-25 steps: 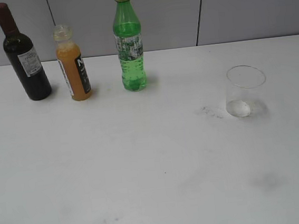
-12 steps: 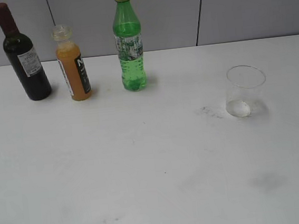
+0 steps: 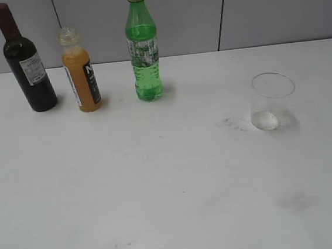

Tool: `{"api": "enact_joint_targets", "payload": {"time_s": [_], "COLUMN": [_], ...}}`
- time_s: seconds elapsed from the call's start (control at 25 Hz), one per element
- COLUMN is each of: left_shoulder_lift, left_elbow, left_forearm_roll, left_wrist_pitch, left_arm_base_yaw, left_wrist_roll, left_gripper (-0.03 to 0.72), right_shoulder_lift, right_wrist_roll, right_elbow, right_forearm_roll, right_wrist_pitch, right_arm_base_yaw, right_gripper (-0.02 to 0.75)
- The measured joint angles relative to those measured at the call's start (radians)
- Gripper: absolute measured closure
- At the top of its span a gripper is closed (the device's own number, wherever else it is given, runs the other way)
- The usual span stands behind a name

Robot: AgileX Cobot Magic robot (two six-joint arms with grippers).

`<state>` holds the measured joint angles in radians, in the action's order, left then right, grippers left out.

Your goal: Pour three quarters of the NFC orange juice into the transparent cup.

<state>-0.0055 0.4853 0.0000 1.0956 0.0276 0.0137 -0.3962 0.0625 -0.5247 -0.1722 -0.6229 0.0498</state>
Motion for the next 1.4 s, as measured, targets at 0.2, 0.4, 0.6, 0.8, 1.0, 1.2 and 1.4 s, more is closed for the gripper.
{"api": "enact_joint_targets", "payload": {"time_s": [0.2, 0.4, 0.6, 0.8, 1.0, 1.2, 1.4], "left_shoulder_lift": [0.0, 0.0, 0.0, 0.0, 0.0, 0.0, 0.0], "left_elbow": [0.0, 0.0, 0.0, 0.0, 0.0, 0.0, 0.0], "left_forearm_roll": [0.0, 0.0, 0.0, 0.0, 0.0, 0.0, 0.0], "left_wrist_pitch": [0.0, 0.0, 0.0, 0.0, 0.0, 0.0, 0.0], "left_arm_base_yaw": [0.0, 0.0, 0.0, 0.0, 0.0, 0.0, 0.0], "left_wrist_roll": [0.0, 0.0, 0.0, 0.0, 0.0, 0.0, 0.0], "left_gripper": [0.104, 0.104, 0.104, 0.104, 0.104, 0.104, 0.104], "right_shoulder_lift": [-0.089, -0.149, -0.206, -0.3, -0.43, -0.573, -0.697], "right_wrist_roll": [0.001, 0.001, 0.001, 0.001, -0.016, -0.082, -0.133], "right_elbow": [0.0, 0.0, 0.0, 0.005, 0.079, 0.177, 0.23], "right_forearm_roll": [0.002, 0.003, 0.003, 0.015, 0.166, 0.332, 0.38], "right_wrist_pitch": [0.191, 0.436, 0.662, 0.819, 1.055, 1.247, 1.324], "right_arm_base_yaw": [0.0, 0.0, 0.0, 0.0, 0.0, 0.0, 0.0], "right_gripper": [0.148, 0.159, 0.164, 0.164, 0.164, 0.164, 0.164]}}
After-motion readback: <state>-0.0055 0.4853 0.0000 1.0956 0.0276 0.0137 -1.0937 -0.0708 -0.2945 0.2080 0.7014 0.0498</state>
